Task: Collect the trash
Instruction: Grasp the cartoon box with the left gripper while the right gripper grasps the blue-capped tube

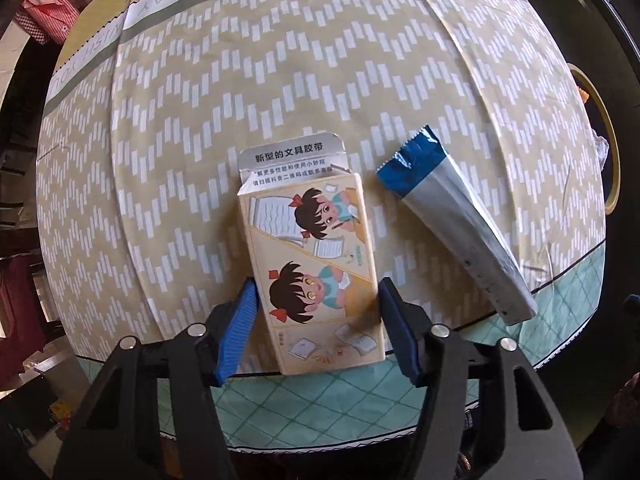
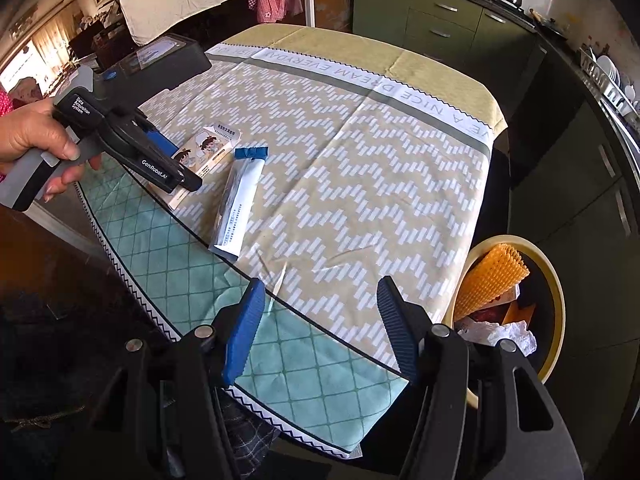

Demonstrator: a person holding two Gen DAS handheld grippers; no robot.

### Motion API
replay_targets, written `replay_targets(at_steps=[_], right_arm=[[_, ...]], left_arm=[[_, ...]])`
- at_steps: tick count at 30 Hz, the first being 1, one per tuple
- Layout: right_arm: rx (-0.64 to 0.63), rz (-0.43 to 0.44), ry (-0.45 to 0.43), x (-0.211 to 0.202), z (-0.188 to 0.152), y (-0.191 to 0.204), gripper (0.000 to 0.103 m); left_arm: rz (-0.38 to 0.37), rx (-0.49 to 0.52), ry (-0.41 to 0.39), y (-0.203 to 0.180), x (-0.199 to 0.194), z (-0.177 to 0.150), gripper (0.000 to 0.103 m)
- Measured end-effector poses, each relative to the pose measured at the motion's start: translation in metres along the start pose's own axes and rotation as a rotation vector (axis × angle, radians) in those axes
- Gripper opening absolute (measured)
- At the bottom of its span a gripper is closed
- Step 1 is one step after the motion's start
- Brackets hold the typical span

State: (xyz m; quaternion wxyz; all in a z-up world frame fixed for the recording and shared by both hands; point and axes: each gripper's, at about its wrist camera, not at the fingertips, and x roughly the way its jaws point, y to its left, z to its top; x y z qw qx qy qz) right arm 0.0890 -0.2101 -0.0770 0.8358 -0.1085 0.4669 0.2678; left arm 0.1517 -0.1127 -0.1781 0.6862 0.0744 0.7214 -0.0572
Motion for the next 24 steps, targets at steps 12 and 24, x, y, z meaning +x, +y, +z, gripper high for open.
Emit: replay_targets(at_steps=[12, 24], right_arm=[[-0.063, 0.15, 0.128, 0.041, 0.046, 0.058, 0.05], [-0.038, 0.136, 0.33, 0.113, 0.08, 0.075, 0.039]], left_arm=[[-0.013, -0.041, -0.14, 0.057, -0.041, -0.029, 0.058], [-0.053, -0.037, -0.201, 0.087, -0.068, -0.05, 0.058]])
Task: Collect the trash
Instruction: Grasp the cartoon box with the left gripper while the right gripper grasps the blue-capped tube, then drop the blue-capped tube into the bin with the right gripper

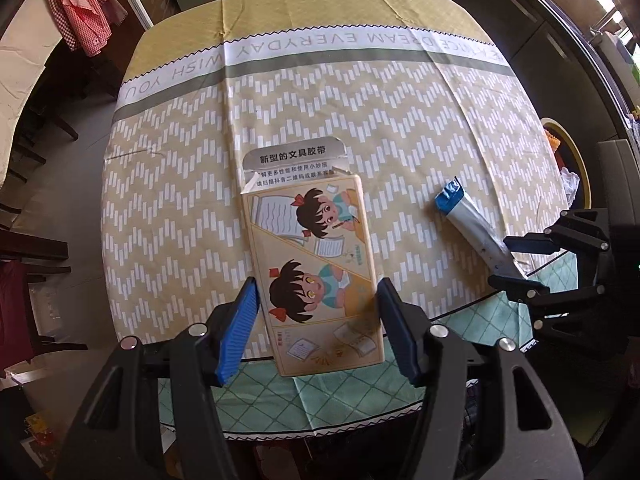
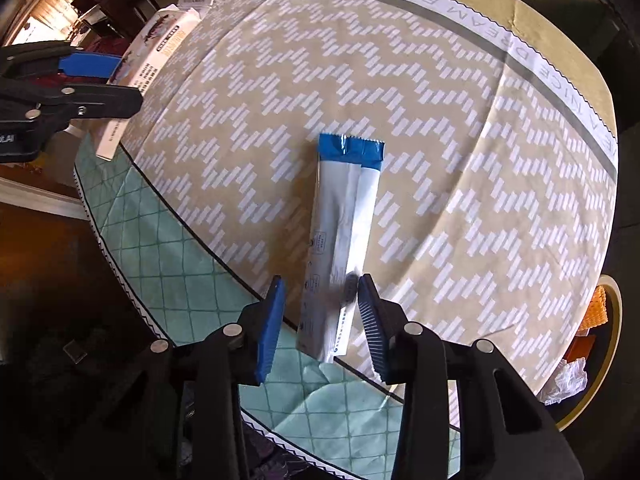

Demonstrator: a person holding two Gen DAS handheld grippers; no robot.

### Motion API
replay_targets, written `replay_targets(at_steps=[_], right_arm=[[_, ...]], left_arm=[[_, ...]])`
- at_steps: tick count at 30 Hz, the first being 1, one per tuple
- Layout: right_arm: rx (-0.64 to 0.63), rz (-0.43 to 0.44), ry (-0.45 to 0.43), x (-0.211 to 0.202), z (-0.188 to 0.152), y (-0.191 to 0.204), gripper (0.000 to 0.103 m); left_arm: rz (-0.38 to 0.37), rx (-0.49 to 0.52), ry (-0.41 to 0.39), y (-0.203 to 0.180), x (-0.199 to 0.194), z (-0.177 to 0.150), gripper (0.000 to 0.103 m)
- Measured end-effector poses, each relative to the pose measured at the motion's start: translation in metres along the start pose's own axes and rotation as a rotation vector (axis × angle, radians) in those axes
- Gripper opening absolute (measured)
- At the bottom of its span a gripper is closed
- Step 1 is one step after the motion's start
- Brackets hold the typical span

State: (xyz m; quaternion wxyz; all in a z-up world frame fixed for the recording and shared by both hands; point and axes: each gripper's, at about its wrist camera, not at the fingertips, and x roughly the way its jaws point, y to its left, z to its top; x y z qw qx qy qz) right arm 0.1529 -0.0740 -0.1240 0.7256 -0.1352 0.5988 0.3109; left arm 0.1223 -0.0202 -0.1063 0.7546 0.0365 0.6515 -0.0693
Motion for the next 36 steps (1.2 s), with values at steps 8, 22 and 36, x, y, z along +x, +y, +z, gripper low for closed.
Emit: replay_targets(at_steps=[8, 22, 36], right_arm=[[0.023, 0.004, -0.039, -0.006, -0.008, -0.012, 0.011], [0.574, -0.166, -0.19, -0.099, -0.154, -0.231, 0.01], [0.812, -0.096, -0.29, -0.096, -0.22, -0.322, 0.047]], left_arm=[[-0.022, 0.05, 0.003, -0.012, 0.003, 0.004, 0.058], [-0.071, 0.275, -0.051, -0.112, -0.013, 0.033, 0.058], [-0.112, 0.525, -0.092, -0.252, -0.017, 0.058, 0.058]])
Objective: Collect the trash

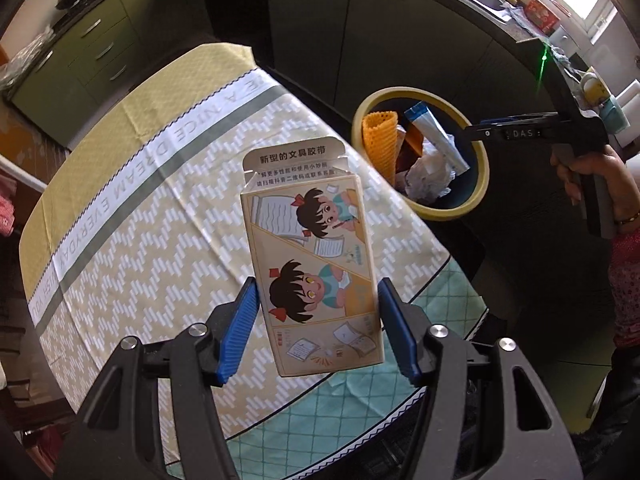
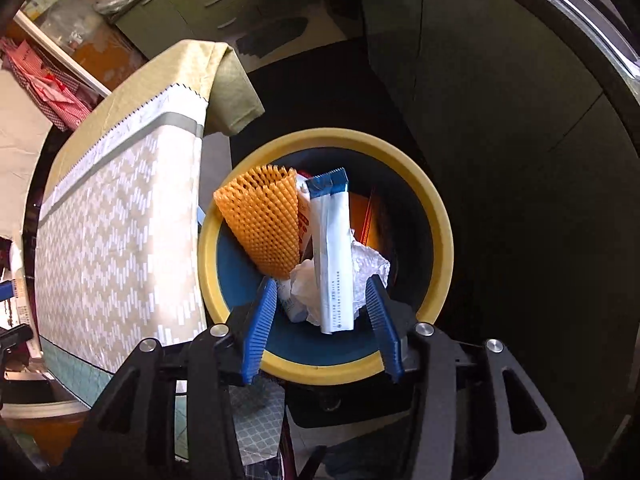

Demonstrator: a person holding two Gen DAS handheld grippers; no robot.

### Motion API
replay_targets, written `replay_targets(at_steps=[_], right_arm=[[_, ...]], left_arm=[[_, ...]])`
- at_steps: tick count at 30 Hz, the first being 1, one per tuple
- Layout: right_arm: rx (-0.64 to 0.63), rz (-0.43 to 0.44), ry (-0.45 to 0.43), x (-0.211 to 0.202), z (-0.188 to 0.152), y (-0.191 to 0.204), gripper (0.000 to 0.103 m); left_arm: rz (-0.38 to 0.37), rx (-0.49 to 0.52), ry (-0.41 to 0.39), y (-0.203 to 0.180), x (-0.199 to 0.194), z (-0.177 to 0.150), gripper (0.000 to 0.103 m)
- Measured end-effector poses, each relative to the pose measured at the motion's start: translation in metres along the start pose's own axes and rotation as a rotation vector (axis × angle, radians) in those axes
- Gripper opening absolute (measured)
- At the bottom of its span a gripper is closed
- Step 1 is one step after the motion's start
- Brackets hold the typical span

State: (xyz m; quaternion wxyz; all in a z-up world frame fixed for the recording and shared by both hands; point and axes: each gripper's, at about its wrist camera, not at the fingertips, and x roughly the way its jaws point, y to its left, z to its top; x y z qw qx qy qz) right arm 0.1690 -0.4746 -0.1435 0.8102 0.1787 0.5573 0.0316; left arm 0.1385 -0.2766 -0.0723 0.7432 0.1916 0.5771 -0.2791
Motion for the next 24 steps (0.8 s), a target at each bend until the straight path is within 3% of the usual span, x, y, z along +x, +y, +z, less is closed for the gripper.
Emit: replay_targets(at_steps=[8, 18, 19, 22, 24], right_arm=[[0.015, 0.082, -0.156, -0.062, -0.061, -0.016, 0.056], [0.133, 0.104, -0.143, -0.055, -0.13, -0.068, 0.056], [0.148, 0.106, -0.145, -0.054, -0.133, -0.073, 0.056], [0.171, 0.114, -0.155, -0.051, -0.137, -0.081, 0.056], [0.174, 0.125, -0.168, -0.053, -0.14, -0.081, 0.056]], left_arm=[[-0.078, 0.105, 0.003, -0.066, 0.046, 0.069, 0.058], [-0.137, 0.146, 0.045, -0.124, 0.113, 0.128, 0.058], [-0.135, 0.148, 0.052, -0.128, 0.118, 0.131, 0.059], [-0.1, 0.167, 0.063, -0.139, 0.132, 0.136, 0.077], [-0.083, 0.172, 0.062, -0.142, 0.138, 0.139, 0.077]])
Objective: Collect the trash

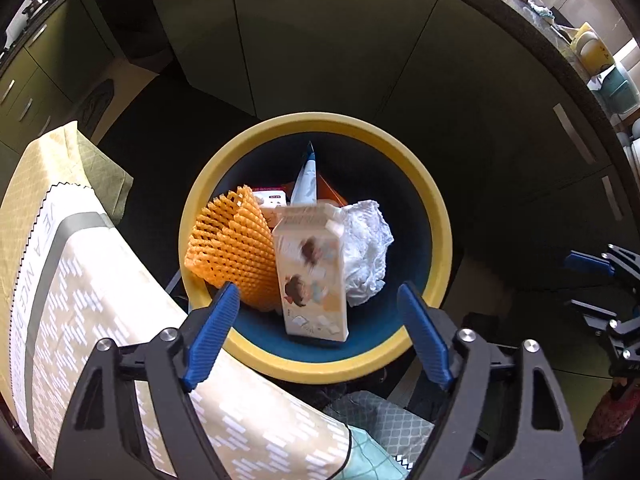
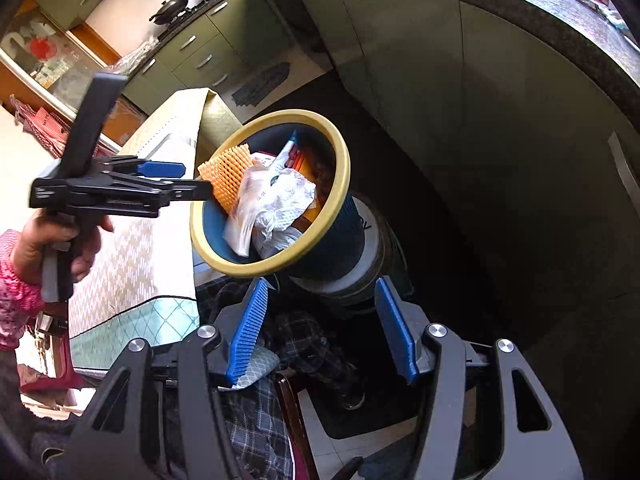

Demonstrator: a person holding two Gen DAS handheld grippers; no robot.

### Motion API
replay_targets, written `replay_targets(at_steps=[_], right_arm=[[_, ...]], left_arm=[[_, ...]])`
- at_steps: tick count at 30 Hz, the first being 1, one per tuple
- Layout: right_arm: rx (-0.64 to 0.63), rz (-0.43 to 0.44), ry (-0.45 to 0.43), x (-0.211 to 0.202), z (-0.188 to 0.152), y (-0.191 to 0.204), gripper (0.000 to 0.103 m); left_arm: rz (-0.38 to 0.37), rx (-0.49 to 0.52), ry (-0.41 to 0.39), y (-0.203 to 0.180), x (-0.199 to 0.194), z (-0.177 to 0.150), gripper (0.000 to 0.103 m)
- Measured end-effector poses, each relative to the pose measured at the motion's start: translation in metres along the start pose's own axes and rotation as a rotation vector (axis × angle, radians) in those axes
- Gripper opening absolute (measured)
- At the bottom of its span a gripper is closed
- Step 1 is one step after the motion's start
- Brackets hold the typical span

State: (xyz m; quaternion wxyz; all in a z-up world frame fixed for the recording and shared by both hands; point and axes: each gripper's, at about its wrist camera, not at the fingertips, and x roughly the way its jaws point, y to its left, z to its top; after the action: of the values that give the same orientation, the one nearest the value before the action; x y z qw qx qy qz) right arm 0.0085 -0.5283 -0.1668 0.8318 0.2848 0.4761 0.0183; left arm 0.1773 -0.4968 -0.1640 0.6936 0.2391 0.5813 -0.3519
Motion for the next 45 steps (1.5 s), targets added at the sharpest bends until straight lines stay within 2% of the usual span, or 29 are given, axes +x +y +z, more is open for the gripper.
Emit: replay_targets(at_steps=[4, 8, 10, 12, 13, 15, 16, 18, 20, 25, 28, 31, 37, 45], right_arm=[[-0.017, 0.011, -0.037, -0.012, -0.009, 0.007, 0.056], [-0.037, 0.011, -0.087, -0.025, -0.027, 0.018, 0.059], [-0.044, 0.014, -0.104, -0.026, -0.038, 0.024, 0.06], [-0.066, 0.007, -0.12, -0.027, -0.05, 0.034, 0.06], [-0.08, 0.001, -0.132, -0.028, -0.056, 0.039, 0.061], [-0.114, -0.023, -0.167, -0.033, -0.069, 0.054, 0.065], [-0.131, -0.035, -0.183, -0.034, -0.075, 0.062, 0.069], [-0.153, -0.04, -0.211, -0.036, -0.085, 0.075, 0.07], [-0.162, -0.031, -0.235, -0.039, -0.093, 0.085, 0.076], [-0.211, -0.009, -0.306, -0.052, -0.116, 0.116, 0.098], [-0.237, 0.013, -0.35, -0.065, -0.128, 0.137, 0.098], [-0.275, -0.011, -0.416, -0.082, -0.142, 0.16, 0.098], [-0.346, -0.096, -0.476, -0.106, -0.171, 0.198, 0.098], [-0.339, -0.145, -0.533, -0.119, -0.186, 0.203, 0.099]], left_arm=[[-0.011, 0.005, -0.06, -0.003, -0.015, -0.002, 0.077], [-0.054, -0.012, -0.209, 0.019, -0.066, -0.03, 0.077], [-0.056, -0.027, -0.302, 0.029, -0.1, -0.058, 0.078], [-0.056, -0.062, -0.402, 0.042, -0.131, -0.093, 0.085], [-0.053, -0.087, -0.453, 0.048, -0.146, -0.115, 0.09], [-0.036, -0.134, -0.559, 0.061, -0.172, -0.162, 0.093], [-0.017, -0.15, -0.603, 0.066, -0.182, -0.182, 0.096], [0.044, -0.19, -0.687, 0.076, -0.2, -0.226, 0.096], [0.104, -0.23, -0.742, 0.086, -0.207, -0.263, 0.096], [0.281, -0.323, -0.788, 0.098, -0.211, -0.341, 0.096], [0.33, -0.392, -0.805, 0.104, -0.212, -0.381, 0.096], [0.355, -0.459, -0.831, 0.105, -0.218, -0.412, 0.096], [0.483, -0.518, -0.848, 0.087, -0.232, -0.45, 0.096], [0.498, -0.551, -0.884, 0.075, -0.248, -0.476, 0.096]])
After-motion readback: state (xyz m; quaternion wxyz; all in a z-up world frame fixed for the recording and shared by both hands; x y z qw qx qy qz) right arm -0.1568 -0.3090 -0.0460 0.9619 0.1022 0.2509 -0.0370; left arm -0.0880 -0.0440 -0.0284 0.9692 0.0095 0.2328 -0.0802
